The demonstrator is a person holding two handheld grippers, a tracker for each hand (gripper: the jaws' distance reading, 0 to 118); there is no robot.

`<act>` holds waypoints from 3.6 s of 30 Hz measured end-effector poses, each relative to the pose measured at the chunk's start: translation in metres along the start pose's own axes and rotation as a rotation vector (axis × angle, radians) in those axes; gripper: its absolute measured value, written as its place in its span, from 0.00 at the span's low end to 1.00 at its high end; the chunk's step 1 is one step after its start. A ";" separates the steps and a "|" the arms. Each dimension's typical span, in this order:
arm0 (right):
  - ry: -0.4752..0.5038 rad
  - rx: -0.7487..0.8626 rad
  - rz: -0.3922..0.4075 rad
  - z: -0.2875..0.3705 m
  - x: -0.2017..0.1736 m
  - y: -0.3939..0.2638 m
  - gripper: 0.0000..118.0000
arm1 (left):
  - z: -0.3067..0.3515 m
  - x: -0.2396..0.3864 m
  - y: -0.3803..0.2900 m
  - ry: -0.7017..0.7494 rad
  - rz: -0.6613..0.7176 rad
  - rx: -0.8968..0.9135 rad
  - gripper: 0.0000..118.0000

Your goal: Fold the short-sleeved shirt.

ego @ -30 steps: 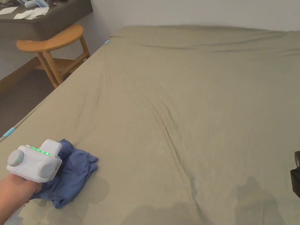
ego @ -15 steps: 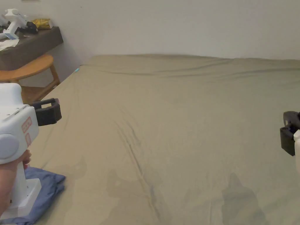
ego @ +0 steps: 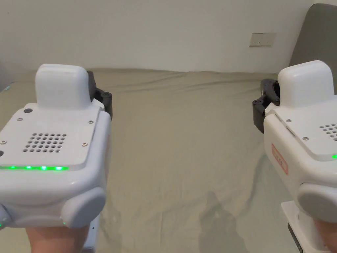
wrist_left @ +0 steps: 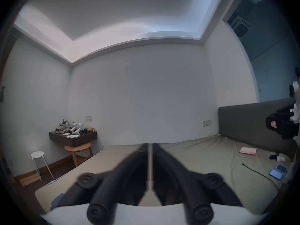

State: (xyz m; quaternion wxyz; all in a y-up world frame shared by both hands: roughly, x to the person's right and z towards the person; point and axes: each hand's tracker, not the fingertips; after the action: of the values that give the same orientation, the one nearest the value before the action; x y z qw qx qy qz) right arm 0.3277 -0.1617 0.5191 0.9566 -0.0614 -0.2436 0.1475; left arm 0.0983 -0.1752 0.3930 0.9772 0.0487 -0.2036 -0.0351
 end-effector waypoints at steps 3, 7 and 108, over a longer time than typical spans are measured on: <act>-0.011 0.004 0.010 0.003 -0.004 -0.013 0.02 | 0.004 0.021 -0.003 0.010 -0.037 -0.011 0.00; 0.014 -0.032 -0.024 0.006 -0.009 -0.028 0.02 | 0.015 0.038 -0.007 -0.026 -0.048 -0.002 0.00; 0.030 -0.180 -0.241 0.020 -0.024 -0.013 1.00 | 0.022 0.029 -0.026 -0.047 -0.061 -0.063 1.00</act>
State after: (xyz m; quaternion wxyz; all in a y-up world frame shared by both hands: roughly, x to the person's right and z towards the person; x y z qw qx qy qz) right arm 0.3007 -0.1804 0.5285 0.9616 -0.1194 -0.2470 0.0082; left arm 0.1142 -0.2057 0.4218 0.9716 0.0232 -0.2239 -0.0724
